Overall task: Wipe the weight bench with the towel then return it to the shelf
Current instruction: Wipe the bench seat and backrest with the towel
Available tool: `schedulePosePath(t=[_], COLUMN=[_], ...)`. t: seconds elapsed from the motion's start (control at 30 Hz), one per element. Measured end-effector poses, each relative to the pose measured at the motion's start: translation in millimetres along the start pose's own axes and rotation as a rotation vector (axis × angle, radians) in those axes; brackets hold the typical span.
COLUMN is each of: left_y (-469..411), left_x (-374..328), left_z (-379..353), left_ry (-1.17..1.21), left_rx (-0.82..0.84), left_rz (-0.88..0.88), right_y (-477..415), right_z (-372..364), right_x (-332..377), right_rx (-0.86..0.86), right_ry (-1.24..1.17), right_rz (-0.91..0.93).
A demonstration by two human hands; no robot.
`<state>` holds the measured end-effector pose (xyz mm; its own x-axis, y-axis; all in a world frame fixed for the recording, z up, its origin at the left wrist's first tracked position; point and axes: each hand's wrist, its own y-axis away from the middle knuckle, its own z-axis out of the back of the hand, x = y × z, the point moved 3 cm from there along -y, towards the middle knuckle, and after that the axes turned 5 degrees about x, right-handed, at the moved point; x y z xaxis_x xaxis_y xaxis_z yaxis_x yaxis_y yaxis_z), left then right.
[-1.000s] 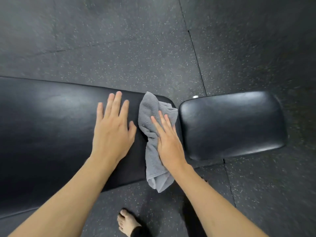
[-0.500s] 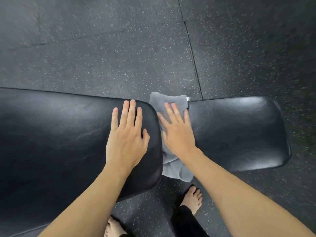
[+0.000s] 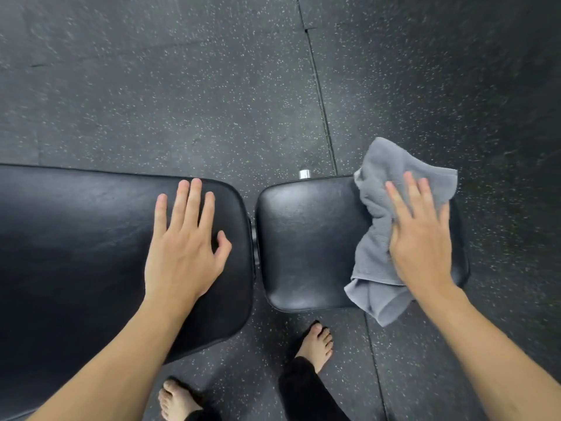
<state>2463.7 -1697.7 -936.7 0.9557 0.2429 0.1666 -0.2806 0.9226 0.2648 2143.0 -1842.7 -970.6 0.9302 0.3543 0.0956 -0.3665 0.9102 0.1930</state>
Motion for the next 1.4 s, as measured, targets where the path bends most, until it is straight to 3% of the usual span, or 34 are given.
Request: schedulePosePath(t=[0.2,0.4,0.57,0.67,1.0,1.17,1.4], left_y=[0,-1,-4,-4,-1,0,4], left_x=[-1,0,0,0,-1,-1,-1], left_z=[0,-4,-8,-7,-3,-5,-5], left_ry=[-0.025,-0.067,-0.067,-0.043,-0.012,0.002,0.019], left_rx=[0.003,0.019,0.019,0.011,0.014,0.010,-0.024], left_rz=[-0.004,-0.006,-0.005,-0.005,-0.001,-0.003,-0.024], right_y=[27,-26,-75,-82,-69,-44,25], right_z=[1,-37,-64,-53,1,18,10], right_x=[-4,126,202,178,14,-23,-40], right_rx=[-0.054,0.099,0.197,0.159,-0.050,-0.108,-0.149], right_ry=[-0.088,-0.052,-0.006,0.002,0.064,-0.059,-0.300], right_rz=[-0.181,0.169,0.315,0.312,0.043,-0.097,-0.465])
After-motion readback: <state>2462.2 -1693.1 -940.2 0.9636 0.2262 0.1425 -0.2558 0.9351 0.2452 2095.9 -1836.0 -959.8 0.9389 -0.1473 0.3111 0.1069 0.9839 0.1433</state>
